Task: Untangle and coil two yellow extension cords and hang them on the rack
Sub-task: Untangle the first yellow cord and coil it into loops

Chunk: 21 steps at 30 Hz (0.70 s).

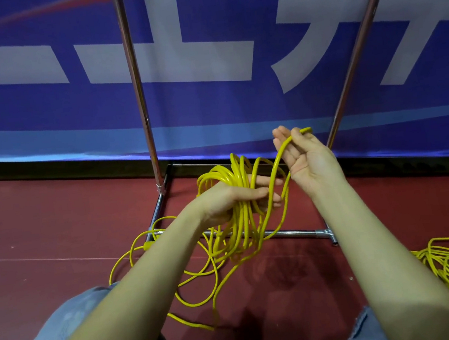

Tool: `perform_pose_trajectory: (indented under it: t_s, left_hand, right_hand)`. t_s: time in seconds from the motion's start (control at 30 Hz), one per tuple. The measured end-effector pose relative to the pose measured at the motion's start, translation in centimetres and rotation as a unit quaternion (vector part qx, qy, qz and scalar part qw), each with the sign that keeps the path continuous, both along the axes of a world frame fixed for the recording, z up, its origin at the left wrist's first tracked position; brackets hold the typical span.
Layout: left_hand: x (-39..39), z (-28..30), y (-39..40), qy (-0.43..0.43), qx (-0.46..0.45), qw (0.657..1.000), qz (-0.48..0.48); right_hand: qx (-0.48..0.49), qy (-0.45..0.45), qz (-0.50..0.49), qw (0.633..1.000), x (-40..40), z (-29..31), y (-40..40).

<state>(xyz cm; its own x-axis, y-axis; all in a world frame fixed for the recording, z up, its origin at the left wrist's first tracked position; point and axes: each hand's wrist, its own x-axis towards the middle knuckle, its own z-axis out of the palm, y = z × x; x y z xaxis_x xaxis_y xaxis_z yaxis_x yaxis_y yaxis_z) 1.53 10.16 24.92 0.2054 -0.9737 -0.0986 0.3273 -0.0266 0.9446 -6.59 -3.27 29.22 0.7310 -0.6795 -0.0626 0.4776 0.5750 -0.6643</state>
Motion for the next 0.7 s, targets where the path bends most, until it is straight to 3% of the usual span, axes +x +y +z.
perform_pose_trajectory:
  t_s: [0.13,0.27,0.47,0.6,0.7]
  left_hand:
    - [-0.3,-0.3,-0.5,0.026,-0.025,0.999,0.022]
    - [-0.2,0.4,-1.0,0.088,-0.072,0.986,0.12]
    - [2.4,1.5,-0.8,0.243,-0.154,0.913,0.289]
    - [3.4,1.7,-0.3,0.267,-0.173,0.89,0.327]
    - [3.7,1.8,-0.1,0.262,-0.173,0.888,0.336]
  right_hand:
    - [-0.011,0.023,0.003,1.0,-0.2,-0.4,-0.5]
    - [-0.086,0.144,0.03,0.985,-0.2,-1.4,-0.8]
    - [-0.201,0.276,0.132,0.931,0.0,-2.6,0.2]
    - [-0.277,0.274,0.242,0.888,0.5,-3.2,1.9]
    - [-0.369,0.289,0.219,0.856,1.0,-3.4,2.8]
